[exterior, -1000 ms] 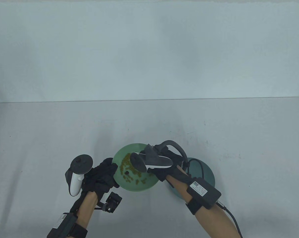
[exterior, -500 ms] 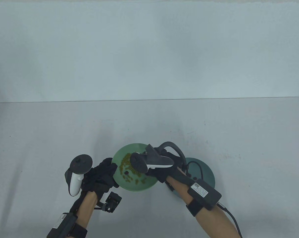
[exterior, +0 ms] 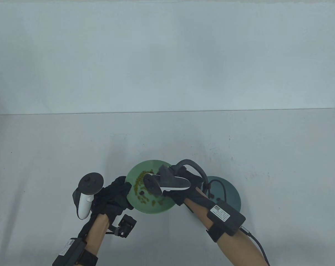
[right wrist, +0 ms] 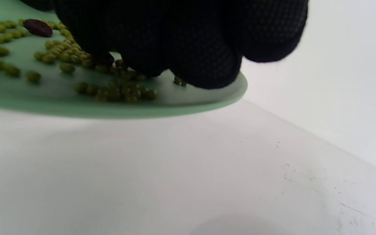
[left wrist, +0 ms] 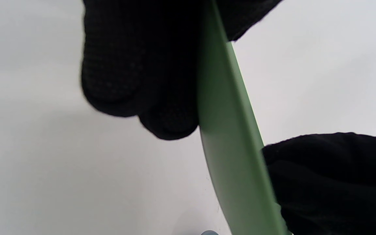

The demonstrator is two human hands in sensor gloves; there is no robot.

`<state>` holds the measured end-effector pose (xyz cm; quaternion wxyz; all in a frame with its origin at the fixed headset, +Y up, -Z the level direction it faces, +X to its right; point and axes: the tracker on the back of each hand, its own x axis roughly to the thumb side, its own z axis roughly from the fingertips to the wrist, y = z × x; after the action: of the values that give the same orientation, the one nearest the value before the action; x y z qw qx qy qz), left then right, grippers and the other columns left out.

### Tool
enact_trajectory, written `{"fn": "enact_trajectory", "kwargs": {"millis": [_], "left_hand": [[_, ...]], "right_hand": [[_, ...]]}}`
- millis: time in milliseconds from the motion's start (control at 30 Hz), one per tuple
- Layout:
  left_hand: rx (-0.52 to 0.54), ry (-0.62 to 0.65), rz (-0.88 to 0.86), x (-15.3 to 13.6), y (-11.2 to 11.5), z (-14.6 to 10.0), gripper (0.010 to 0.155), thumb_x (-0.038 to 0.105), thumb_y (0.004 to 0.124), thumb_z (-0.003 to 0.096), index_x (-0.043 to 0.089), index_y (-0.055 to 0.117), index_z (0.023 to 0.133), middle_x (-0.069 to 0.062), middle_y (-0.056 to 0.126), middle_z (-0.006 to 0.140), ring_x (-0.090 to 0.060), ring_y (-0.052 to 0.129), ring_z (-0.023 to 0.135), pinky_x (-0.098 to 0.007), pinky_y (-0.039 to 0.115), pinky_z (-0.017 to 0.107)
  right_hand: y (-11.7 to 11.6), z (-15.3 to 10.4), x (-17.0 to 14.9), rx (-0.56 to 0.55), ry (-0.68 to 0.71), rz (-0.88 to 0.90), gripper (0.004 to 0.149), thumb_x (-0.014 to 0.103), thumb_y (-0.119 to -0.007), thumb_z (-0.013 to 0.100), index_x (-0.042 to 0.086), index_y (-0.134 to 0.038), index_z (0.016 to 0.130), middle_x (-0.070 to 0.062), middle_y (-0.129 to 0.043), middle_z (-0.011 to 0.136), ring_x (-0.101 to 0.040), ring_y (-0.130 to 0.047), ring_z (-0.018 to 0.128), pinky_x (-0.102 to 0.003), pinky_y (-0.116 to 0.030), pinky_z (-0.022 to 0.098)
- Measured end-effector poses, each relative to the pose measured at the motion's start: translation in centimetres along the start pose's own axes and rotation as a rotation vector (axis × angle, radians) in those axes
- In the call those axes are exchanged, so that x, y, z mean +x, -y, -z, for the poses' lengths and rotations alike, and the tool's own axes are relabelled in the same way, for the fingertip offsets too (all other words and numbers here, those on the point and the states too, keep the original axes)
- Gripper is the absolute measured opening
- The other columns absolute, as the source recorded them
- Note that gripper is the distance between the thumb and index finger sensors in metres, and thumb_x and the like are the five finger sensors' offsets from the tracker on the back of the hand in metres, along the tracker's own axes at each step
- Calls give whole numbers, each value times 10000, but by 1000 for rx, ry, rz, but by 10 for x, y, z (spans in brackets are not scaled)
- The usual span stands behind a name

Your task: Pick cranberries with hand pinch into plate

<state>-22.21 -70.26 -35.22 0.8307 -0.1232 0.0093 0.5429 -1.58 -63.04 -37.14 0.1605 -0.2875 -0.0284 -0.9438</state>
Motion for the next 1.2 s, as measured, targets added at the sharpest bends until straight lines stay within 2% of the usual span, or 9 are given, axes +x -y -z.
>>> {"fn": "enact_trajectory", "kwargs": {"millis": [267, 433, 967, 1200], "left_hand": [[-5, -9, -24, -1, 1, 0, 520, 222, 660, 601, -55, 568, 1032, -200, 862, 794, -223, 1104, 439, -276, 977, 330], [-1, -12, -29, -1, 1, 0, 521, 223, 660, 601, -57, 569, 1031, -201, 861, 793, -225, 1105, 436, -276, 978, 328], [-9, -10, -19, 0, 0, -1, 520, 225, 656, 603, -52, 567, 1034, -194, 863, 798, -218, 1104, 443, -275, 976, 333], [-10, -16, -13, -1, 1, 0, 520, 225, 657, 603, -53, 568, 1033, -194, 864, 797, -219, 1104, 444, -277, 975, 333]], "right_hand": [[0, 1, 7, 9, 16, -19, 513, 532, -731, 525, 177, -862, 873, 172, -930, 477, -68, -1004, 413, -337, -890, 381], [-1, 0, 13, -5, 32, -36, 483, 500, -741, 533, 169, -868, 862, 177, -929, 468, -61, -1004, 405, -332, -893, 376], [-2, 3, 10, -2, 52, 36, 475, 496, -766, 525, 161, -875, 843, 179, -923, 460, -55, -999, 402, -329, -890, 380], [13, -4, 0, -44, 32, 53, 472, 500, -763, 525, 171, -872, 846, 180, -922, 462, -56, -998, 405, -328, -888, 381]]}}
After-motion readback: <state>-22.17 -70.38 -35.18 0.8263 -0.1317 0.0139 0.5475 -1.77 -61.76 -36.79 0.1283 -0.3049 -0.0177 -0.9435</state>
